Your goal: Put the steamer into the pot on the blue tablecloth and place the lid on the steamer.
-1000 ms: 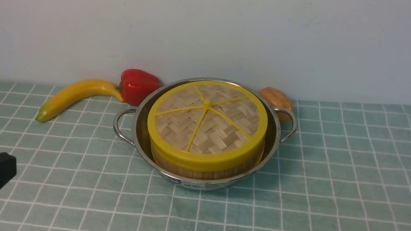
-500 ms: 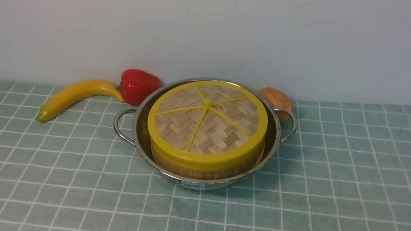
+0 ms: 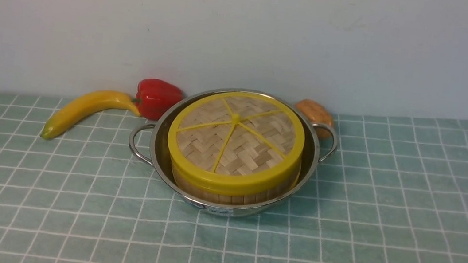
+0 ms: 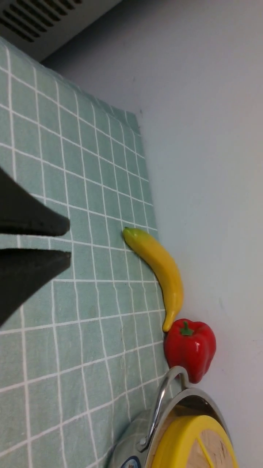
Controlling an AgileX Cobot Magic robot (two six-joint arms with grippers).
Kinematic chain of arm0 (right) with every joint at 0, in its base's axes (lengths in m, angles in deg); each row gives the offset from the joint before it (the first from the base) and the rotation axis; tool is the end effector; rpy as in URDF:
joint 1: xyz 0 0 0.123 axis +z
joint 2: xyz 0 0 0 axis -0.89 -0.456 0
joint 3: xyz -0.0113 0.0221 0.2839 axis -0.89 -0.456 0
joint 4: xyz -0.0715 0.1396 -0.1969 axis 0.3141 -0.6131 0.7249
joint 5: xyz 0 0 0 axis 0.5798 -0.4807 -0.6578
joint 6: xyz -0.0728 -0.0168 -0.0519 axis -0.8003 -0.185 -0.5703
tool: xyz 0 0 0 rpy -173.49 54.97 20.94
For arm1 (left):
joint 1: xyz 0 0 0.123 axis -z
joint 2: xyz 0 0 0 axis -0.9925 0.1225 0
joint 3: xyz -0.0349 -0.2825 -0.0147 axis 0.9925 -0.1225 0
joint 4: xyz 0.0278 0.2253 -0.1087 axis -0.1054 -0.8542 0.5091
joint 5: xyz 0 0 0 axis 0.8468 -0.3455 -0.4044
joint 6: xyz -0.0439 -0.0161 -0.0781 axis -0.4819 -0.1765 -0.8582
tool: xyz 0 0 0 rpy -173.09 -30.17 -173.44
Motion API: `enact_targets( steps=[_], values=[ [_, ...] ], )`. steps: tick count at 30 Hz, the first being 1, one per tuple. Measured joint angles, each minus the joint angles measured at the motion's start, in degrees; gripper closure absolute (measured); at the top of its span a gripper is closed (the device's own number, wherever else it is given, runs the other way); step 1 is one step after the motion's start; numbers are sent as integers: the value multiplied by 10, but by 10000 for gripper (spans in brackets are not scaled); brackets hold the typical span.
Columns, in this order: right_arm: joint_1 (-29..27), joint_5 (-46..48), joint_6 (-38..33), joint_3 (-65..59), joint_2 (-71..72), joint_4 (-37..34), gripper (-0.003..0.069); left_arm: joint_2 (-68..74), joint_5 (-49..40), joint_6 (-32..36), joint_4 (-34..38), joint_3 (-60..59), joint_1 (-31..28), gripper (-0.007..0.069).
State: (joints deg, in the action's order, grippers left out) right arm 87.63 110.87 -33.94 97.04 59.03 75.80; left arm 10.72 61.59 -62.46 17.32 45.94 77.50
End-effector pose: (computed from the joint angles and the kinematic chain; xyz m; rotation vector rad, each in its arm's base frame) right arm 0.0419 0.0150 0.3163 -0.1949 2.1349 0.3415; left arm 0.0546 0.0096 0.1879 0.0586 1.7500 0.2592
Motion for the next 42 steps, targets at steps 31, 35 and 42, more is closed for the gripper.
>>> enact_targets(
  steps=[31, 35, 42],
  values=[
    [-291, -280, 15, -228, 180, 44, 497, 0, 3, 0, -3, 0, 0, 507],
    [-310, -342, 15, -304, 182, 38, 482, 0, 4, 0, -3, 0, 0, 498],
    [-311, -359, 15, -360, 182, 31, 463, 0, 5, 0, -3, 0, 0, 492]
  ],
)
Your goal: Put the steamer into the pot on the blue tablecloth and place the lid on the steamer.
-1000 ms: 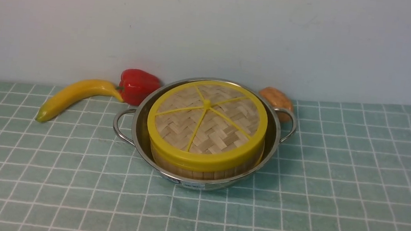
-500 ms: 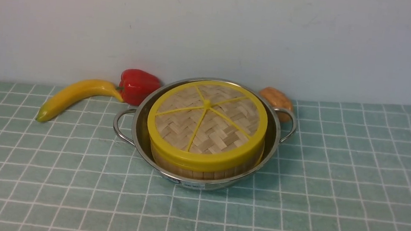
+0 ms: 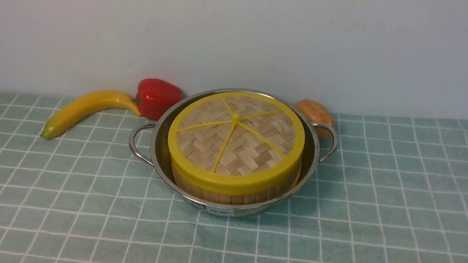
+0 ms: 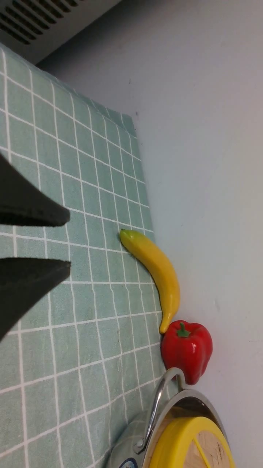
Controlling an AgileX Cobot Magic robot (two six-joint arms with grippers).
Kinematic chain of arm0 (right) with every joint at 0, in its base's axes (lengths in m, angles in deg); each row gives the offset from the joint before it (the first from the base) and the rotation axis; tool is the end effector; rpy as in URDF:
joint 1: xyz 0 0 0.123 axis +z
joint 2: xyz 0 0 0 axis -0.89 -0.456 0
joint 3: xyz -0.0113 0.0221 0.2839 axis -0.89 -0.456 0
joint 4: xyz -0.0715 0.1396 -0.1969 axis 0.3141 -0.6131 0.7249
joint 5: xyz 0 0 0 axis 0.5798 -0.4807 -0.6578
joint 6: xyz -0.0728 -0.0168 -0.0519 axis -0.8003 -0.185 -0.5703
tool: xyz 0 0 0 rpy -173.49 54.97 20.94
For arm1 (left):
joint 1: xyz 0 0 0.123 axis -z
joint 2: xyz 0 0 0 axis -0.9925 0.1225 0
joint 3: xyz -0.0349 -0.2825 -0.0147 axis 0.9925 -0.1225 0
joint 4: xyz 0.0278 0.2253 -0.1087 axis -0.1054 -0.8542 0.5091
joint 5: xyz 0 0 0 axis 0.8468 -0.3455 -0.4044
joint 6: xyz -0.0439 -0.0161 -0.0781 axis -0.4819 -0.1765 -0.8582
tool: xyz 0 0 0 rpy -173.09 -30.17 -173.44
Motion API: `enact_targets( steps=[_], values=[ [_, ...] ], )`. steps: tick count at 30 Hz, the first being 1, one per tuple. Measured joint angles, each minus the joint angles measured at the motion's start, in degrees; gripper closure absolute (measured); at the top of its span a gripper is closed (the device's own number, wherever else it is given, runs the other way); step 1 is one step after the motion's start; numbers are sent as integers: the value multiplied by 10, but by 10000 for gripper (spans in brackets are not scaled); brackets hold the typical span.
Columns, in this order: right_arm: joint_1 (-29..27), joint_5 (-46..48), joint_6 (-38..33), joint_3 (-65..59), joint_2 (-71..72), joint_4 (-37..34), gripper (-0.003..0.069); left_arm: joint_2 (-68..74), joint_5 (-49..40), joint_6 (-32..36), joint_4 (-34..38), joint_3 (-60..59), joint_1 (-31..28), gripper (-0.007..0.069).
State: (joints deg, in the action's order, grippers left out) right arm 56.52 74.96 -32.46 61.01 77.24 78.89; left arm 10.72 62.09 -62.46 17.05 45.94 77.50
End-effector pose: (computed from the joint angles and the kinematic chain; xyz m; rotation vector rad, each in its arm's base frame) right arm 0.0534 -0.0090 0.1825 0.2867 1.7854 0.0191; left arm 0.0548 0.0096 0.1887 0.0627 1.7413 0.2631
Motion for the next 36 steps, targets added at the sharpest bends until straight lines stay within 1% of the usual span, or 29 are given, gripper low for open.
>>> enact_targets(
  steps=[17, 21, 36],
  values=[
    [0, 0, 0, -1, 0, -1, 421, 0, 0, 0, 0, 0, 0, 466],
    [0, 0, 0, -1, 0, -1, 420, 0, 0, 0, 0, 0, 0, 465],
    [0, 0, 0, -1, 0, -1, 419, 0, 0, 0, 0, 0, 0, 412]
  ],
)
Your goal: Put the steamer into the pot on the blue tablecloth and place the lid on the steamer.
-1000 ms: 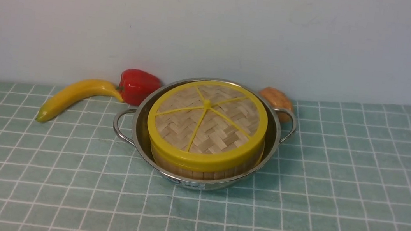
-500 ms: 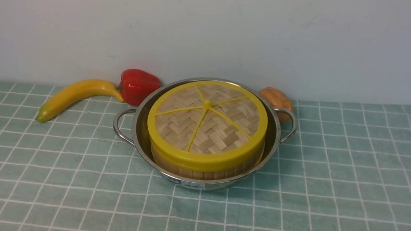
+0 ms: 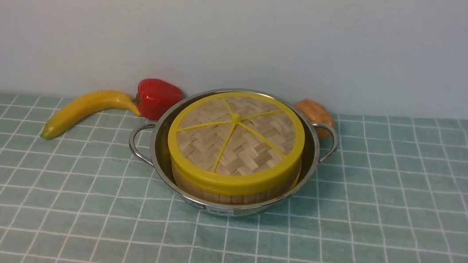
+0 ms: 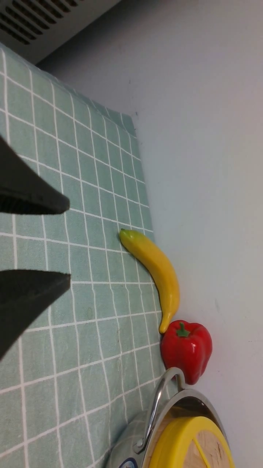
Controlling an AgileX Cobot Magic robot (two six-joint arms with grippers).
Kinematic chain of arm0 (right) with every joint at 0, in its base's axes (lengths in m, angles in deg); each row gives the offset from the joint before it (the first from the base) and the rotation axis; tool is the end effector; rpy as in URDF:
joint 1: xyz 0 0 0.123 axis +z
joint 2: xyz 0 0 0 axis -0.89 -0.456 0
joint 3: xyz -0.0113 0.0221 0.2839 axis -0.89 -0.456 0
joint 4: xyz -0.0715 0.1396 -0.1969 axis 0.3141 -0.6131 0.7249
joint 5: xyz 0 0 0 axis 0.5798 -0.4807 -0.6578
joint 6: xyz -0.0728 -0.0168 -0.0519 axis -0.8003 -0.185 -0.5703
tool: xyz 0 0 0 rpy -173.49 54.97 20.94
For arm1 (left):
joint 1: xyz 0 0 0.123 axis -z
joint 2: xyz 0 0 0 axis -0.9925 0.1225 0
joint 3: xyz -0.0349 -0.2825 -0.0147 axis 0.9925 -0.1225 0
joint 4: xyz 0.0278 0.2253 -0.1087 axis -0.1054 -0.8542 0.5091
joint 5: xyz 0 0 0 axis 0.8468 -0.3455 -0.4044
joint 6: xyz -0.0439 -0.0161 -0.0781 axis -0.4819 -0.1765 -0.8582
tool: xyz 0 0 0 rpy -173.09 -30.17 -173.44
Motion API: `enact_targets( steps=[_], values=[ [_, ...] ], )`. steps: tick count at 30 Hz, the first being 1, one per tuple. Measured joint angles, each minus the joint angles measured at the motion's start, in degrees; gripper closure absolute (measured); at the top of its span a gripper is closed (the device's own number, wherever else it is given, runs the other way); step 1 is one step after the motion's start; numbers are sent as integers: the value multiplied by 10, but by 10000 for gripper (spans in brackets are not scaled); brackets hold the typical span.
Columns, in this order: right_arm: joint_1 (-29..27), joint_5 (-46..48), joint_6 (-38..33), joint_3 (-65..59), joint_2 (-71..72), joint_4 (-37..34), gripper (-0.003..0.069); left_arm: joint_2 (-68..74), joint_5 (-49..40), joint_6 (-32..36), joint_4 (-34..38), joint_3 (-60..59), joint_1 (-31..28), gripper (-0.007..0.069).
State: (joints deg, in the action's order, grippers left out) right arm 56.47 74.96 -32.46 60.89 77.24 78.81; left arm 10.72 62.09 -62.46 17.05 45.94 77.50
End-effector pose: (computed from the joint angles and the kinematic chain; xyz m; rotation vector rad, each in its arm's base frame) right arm 0.0535 -0.0090 0.1818 0.2886 1.7873 0.0197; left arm 0.0548 0.0096 0.1887 0.0627 1.7413 0.2631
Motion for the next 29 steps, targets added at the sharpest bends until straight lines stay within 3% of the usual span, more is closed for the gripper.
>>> enact_targets(
  steps=[29],
  values=[
    [0, 0, 0, 0, 0, 0, 419, 0, 0, 0, 0, 0, 0, 403]
  ],
)
